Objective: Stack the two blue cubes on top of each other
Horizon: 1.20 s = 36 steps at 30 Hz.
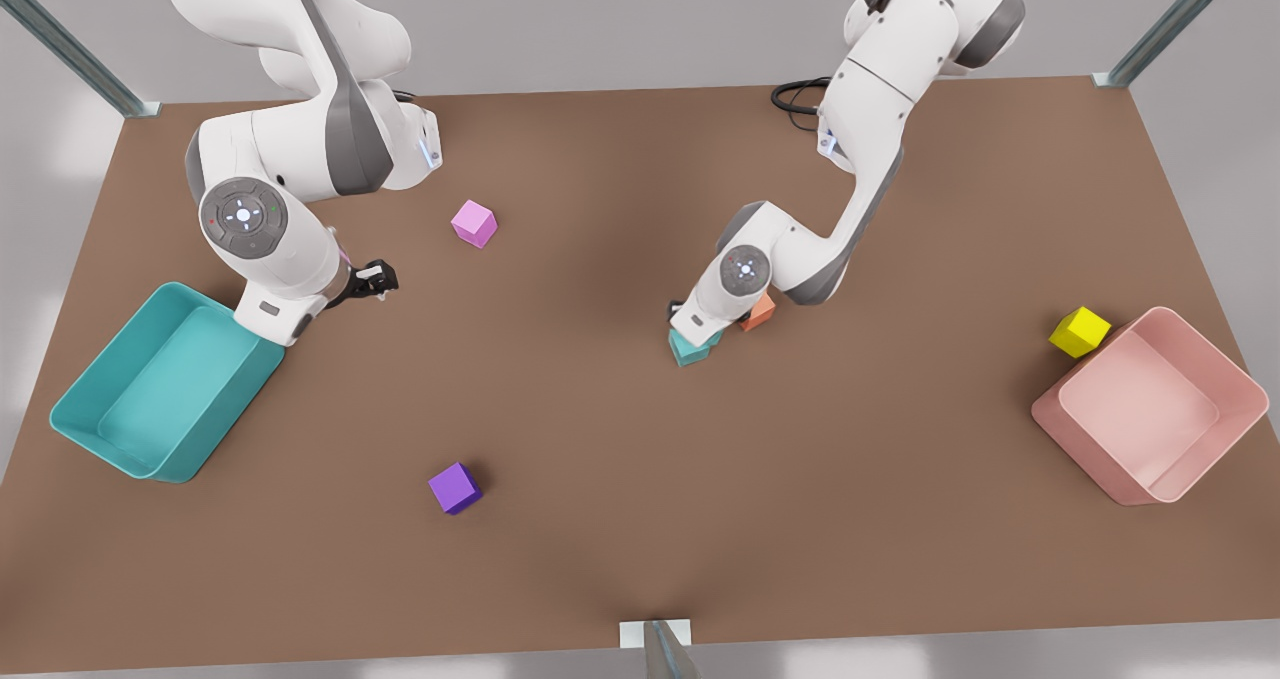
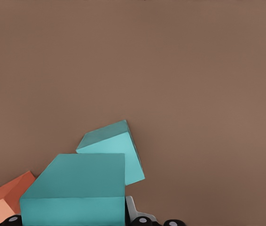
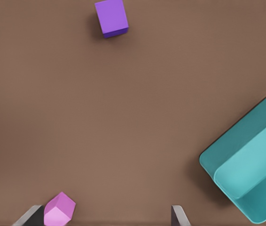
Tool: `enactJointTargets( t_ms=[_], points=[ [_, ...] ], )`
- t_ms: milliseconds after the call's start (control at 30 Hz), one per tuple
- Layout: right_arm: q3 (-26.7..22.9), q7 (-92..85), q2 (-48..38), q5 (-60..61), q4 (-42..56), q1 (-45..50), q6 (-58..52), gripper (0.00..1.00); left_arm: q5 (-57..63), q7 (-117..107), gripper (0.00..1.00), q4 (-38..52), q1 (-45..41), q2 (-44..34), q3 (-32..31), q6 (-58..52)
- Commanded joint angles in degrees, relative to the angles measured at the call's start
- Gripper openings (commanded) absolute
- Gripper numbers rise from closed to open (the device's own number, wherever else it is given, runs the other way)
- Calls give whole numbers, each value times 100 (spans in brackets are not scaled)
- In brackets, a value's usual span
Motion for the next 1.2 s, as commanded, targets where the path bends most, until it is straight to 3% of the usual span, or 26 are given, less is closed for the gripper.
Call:
enactJointTargets(
  t_ms=[0, 267, 300, 333, 367, 667, 1067, 1167],
  points=[
    [1, -333, -6, 3, -4, 0, -1, 100, -101, -1296, 44, -50, 13, 10, -53, 612],
    [1, -333, 29, 3, 13, 0, 8, 100, -93, -1288, 46, -59, 13, 160, -61, 717],
    [1, -333, 29, 3, 13, 0, 8, 100, -93, -1288, 61, -59, 13, 168, -61, 708],
    [1, -324, 38, 3, 13, 0, 8, 100, -84, -1288, 92, -59, 13, 168, -61, 708],
    [1, -333, 38, 3, 13, 0, 8, 100, -84, -1288, 100, -68, 13, 168, -61, 708],
    [1, -333, 38, 3, 22, 0, 17, 100, -75, -1296, 100, -68, 154, 142, -79, 682],
    [-25, -333, 73, 3, 66, -26, 17, 100, 259, -954, 100, 91, 2140, 142, -1195, 480],
    [-25, -333, 73, 3, 66, -43, 17, 100, 425, -699, 100, 881, 2535, 81, -1178, -1319]
  ],
)
